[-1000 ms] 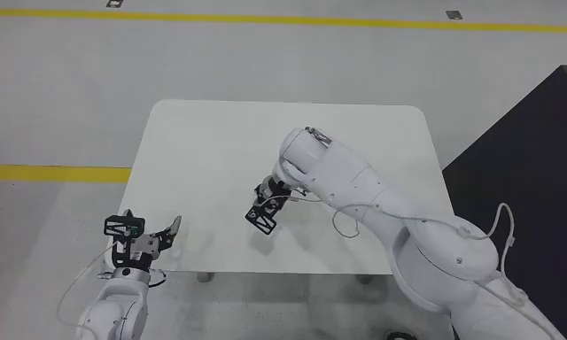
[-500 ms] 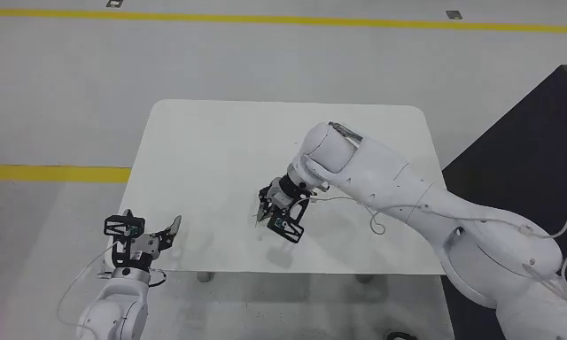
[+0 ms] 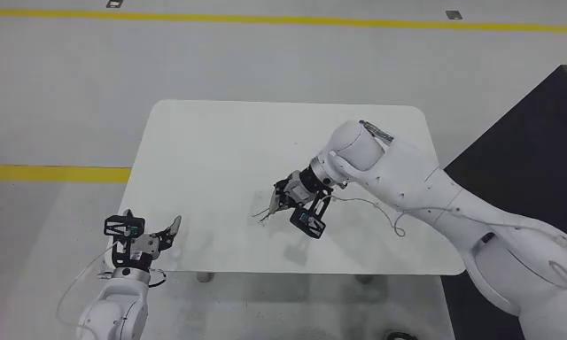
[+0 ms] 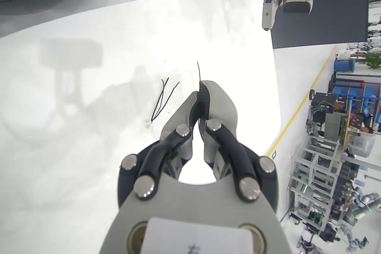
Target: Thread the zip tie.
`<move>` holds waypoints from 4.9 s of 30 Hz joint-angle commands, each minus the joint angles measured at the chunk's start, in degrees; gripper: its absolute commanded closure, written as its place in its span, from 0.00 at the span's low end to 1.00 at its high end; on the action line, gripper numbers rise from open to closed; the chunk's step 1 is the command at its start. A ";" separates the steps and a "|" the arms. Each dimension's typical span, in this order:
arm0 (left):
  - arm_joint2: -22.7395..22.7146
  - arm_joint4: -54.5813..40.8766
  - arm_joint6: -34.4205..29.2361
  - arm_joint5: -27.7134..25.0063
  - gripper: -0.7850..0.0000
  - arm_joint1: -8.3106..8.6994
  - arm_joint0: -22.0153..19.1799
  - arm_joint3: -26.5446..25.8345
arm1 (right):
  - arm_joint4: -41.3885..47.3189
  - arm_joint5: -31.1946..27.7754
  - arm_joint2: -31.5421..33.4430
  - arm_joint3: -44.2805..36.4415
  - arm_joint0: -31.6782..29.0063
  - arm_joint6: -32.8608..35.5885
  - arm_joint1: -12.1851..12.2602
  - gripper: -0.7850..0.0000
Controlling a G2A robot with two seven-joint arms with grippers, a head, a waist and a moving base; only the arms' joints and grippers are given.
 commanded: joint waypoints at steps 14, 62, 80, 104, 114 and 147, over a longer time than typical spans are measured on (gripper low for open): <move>0.00 0.00 0.00 0.00 0.00 0.00 0.00 0.00 | 15.45 18.26 10.44 1.12 -5.74 -20.98 4.22 1.00; 0.00 0.00 0.00 0.00 0.00 0.00 0.00 0.00 | 62.59 16.71 16.28 -14.31 -15.03 -22.17 13.66 1.00; 0.00 0.00 0.00 0.00 0.00 0.00 0.00 0.00 | 92.51 6.14 15.77 -23.96 -19.79 -11.57 13.11 1.00; 0.00 0.00 0.00 0.00 0.00 0.00 0.00 0.00 | 146.40 2.27 17.71 -26.57 -21.32 33.72 8.04 1.00; 0.00 0.00 0.00 0.00 0.00 0.00 0.00 0.00 | 168.37 3.46 16.07 -34.90 -24.61 51.86 6.38 1.00; 0.00 0.00 0.00 0.00 0.00 0.00 0.00 0.00 | 215.12 25.07 22.30 -53.49 -35.21 85.65 2.97 1.00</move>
